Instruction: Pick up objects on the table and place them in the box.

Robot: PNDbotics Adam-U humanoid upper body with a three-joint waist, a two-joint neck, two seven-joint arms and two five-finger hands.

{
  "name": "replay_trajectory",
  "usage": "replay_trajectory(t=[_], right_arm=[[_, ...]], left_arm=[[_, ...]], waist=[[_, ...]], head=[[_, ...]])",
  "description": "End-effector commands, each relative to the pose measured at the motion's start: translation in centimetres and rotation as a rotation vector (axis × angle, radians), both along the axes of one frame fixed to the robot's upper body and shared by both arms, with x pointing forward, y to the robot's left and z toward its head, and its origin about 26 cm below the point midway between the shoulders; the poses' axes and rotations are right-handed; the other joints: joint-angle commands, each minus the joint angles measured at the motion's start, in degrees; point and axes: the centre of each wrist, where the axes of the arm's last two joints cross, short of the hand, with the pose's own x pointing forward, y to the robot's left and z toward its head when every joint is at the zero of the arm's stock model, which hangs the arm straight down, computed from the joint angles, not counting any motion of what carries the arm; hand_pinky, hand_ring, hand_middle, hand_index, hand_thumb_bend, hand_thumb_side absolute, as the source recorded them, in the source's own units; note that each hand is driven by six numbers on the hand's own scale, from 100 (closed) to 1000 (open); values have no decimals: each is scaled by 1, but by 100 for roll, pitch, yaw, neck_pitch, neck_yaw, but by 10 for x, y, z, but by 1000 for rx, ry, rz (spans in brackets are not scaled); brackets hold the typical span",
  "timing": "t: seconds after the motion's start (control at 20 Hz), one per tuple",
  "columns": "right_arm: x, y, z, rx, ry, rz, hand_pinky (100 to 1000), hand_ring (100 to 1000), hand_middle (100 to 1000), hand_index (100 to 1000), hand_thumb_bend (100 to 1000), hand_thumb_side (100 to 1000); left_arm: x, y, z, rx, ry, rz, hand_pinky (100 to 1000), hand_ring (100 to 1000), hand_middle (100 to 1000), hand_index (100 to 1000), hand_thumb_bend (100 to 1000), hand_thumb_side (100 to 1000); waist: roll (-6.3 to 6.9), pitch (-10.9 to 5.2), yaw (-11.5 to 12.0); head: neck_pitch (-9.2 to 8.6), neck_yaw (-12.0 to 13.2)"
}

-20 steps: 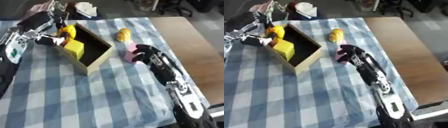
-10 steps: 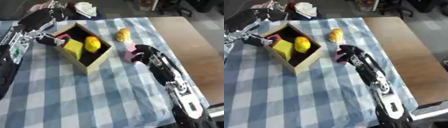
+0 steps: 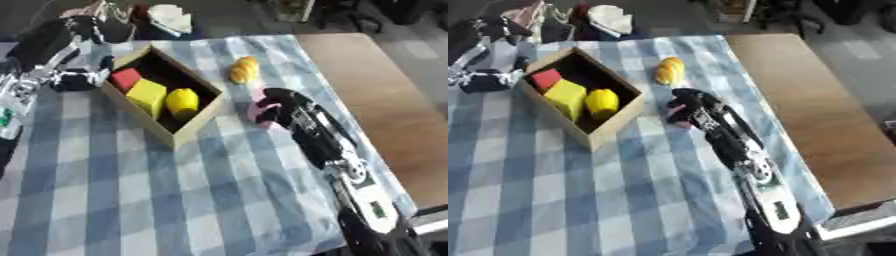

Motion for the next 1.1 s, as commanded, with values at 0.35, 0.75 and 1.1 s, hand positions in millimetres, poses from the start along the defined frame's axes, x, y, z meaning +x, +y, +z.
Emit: replay_trajectory(t=[0.35, 0.75, 1.1], right_arm=[[36, -28, 51, -174, -183, -63, 772, 635, 698, 842, 100, 609], [92, -57, 112, -554, -383, -113, 792, 709, 774, 894, 100, 369], [132, -79, 130, -884, -387, -185, 803, 750, 804, 896, 100, 275]], left_arm=[[-71, 44, 57, -280, 60, -67, 727, 563, 634, 789, 100, 382], [-130, 46, 22, -469, 227, -117, 726, 546, 612, 771, 100, 445], [-158, 49, -16, -564, 311, -52, 725, 537, 599, 760, 100, 466]], waist=[[83, -101, 207], [106, -127, 477], [121, -149, 663]], head=[[-80, -310], [-77, -535], [-60, -633]])
